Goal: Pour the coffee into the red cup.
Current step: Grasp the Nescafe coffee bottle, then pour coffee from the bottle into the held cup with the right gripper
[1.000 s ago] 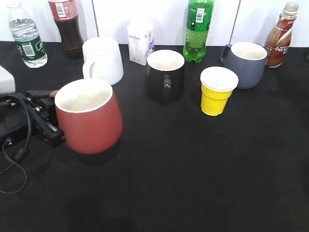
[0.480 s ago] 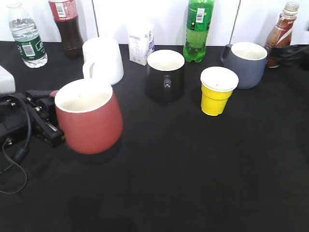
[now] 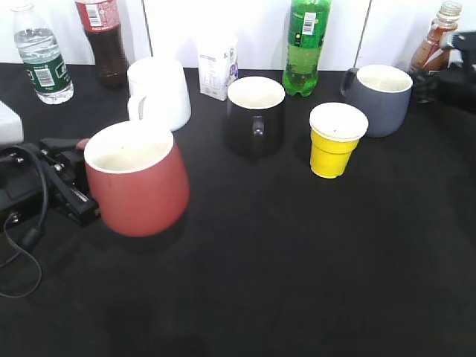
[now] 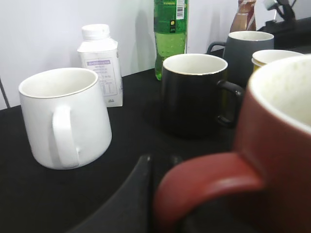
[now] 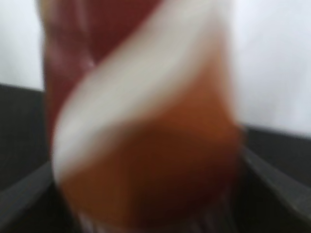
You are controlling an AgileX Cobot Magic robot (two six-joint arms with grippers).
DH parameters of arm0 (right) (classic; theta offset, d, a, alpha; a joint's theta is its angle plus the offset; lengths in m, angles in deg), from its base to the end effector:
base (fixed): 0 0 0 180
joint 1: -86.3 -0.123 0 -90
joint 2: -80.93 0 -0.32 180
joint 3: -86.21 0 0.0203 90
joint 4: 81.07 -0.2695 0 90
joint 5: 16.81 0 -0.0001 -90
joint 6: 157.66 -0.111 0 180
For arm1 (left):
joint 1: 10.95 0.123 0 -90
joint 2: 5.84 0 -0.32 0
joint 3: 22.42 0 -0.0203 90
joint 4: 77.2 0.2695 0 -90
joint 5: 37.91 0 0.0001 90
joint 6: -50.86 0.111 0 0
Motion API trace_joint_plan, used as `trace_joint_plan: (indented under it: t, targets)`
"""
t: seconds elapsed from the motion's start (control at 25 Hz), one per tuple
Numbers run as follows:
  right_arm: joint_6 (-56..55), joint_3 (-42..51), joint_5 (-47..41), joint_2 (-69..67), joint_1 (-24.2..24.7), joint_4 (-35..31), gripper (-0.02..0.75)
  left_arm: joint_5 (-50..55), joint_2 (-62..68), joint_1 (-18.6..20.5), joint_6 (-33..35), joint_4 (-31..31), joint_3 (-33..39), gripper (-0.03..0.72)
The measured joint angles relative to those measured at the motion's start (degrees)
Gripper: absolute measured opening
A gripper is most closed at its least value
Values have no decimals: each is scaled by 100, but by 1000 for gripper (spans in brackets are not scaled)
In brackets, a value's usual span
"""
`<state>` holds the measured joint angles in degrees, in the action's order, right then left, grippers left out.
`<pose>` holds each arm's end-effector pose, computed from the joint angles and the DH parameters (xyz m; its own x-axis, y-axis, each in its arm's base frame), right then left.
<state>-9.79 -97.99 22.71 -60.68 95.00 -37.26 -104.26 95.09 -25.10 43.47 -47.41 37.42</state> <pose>0.5448 -0.0339 0.1084 -0.2609 -0.0293 -0.9649 -0.3022 0.9518 0.0528 0.2462 -0.1141 0.1763 -0.0635 0.1047 -0.9925 0.6644 0.7465 0.0363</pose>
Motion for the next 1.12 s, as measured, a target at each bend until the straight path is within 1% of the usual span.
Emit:
trace_joint_plan:
  t: [0.08, 0.12, 0.16, 0.24, 0.4, 0.48, 0.6, 0.8, 0.84, 0.92, 1.0, 1.08, 1.12]
  targets:
    - [13, -349, -138, -148, -106, -53, 650, -5, 0, 0, 0, 0, 0, 64]
    - [91, -383, -156, -185, -107, -228, 640, -5, 0, 0, 0, 0, 0, 64]
    - [216, -383, -169, -204, -107, -298, 613, -5, 0, 0, 0, 0, 0, 64]
    - [456, -383, -182, -204, -114, -349, 533, -5, 0, 0, 0, 0, 0, 64]
    - [502, -383, -188, -192, -114, -366, 533, -5, 0, 0, 0, 0, 0, 64]
    - [502, -292, -326, 22, -114, -352, 533, -5, 0, 0, 0, 0, 0, 64]
    - [502, 228, -335, 807, -114, -347, 533, -5, 0, 0, 0, 0, 0, 64]
    - [429, 1735, -329, 2609, -160, -335, 533, -5, 0, 0, 0, 0, 0, 64]
    - [368, 1987, -329, 3009, -245, -238, 533, -5, 0, 0, 0, 0, 0, 64]
    - [59, 2346, -405, 3688, -534, 235, 533, -5, 0, 0, 0, 0, 0, 64]
    - [-192, 2538, -725, 4255, -1033, 601, 533, -5, 0, 0, 0, 0, 0, 64]
    - [-454, 2571, -1086, 4568, -1693, 1009, 533, -5, 0, 0, 0, 17, 0, 64]
    - [-565, 2571, -1131, 4617, -2070, 1131, 533, -5, 0, 0, 0, 24, 0, 64]
